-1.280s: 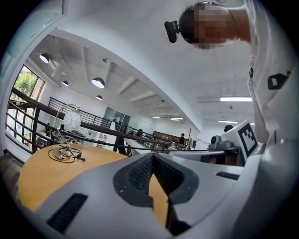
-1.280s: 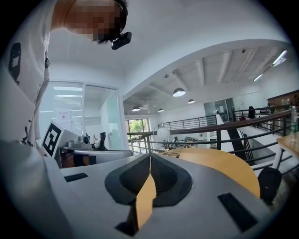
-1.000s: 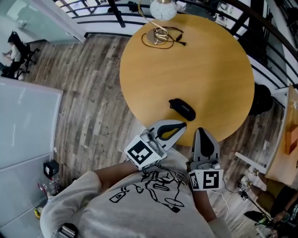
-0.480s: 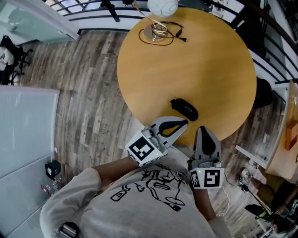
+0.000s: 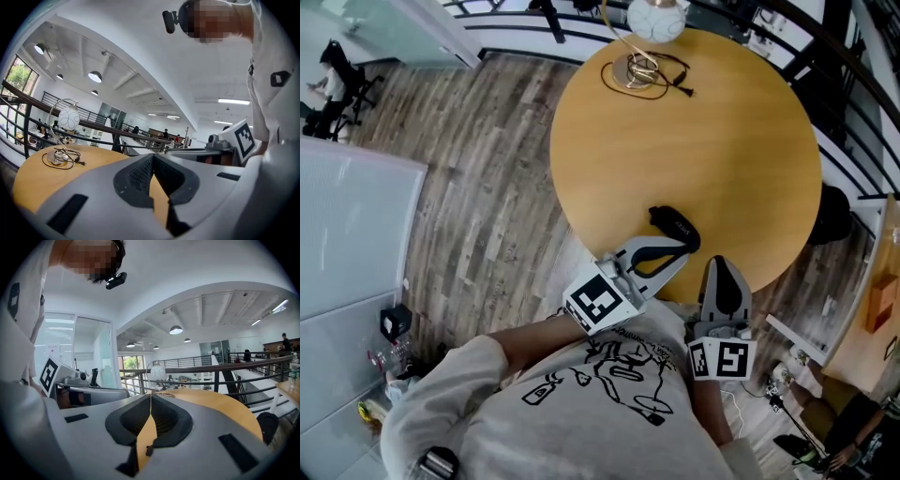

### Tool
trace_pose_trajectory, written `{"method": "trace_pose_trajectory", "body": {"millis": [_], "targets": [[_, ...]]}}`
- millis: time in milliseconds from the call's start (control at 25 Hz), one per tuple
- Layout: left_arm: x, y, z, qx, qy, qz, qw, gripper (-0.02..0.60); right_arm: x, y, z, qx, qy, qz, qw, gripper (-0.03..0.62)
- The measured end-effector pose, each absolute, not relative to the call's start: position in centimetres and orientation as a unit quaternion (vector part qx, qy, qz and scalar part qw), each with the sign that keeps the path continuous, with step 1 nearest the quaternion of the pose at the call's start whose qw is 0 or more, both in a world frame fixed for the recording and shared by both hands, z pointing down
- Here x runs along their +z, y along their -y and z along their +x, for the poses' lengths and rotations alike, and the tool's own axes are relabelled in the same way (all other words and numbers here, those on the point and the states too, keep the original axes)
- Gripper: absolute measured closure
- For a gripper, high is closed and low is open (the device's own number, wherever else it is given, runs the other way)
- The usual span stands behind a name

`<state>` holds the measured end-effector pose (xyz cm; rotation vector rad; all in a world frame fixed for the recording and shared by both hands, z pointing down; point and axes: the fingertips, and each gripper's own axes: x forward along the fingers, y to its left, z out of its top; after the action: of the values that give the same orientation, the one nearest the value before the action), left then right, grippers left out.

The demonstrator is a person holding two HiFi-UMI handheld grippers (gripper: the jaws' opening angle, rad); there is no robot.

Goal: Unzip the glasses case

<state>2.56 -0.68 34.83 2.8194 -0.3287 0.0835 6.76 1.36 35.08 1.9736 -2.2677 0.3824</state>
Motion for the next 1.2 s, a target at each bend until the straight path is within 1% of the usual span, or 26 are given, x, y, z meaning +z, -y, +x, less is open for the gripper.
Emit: {"method": "trace_pose_trajectory", "body": {"millis": [120,320,480,720,960,1200], "targets": [[35.2,0.2,3.7,0.046,0.114,0.982,0.146,0.574,35.0,-1.5,7.8,0.125,0.757,0.639,0.061,0.571],[36.2,0.1,6.1,0.076,0.113,0.981,0.135,0.574,36.3,-1.2,9.9,0.124,0.79,0.589,0.12,0.569],[38.9,0.6,7.9,0.122,0.116,0.977,0.129,0.574,39.0,-1.0,12.1,0.149,0.803,0.561,0.133,0.569],[46.8,1.6,9.6,0.223,0.091,0.956,0.166,0.574,46.5,-0.4,14.1,0.165,0.814,0.499,0.247,0.568],[56.0,1.8,9.9,0.329,0.056,0.922,0.194,0.574,56.9,-1.8,14.2,0.19,0.809,0.41,0.375,0.566],[61.1,1.1,10.2,0.395,0.034,0.897,0.195,0.574,65.0,-4.4,13.5,0.205,0.799,0.328,0.46,0.565]]}}
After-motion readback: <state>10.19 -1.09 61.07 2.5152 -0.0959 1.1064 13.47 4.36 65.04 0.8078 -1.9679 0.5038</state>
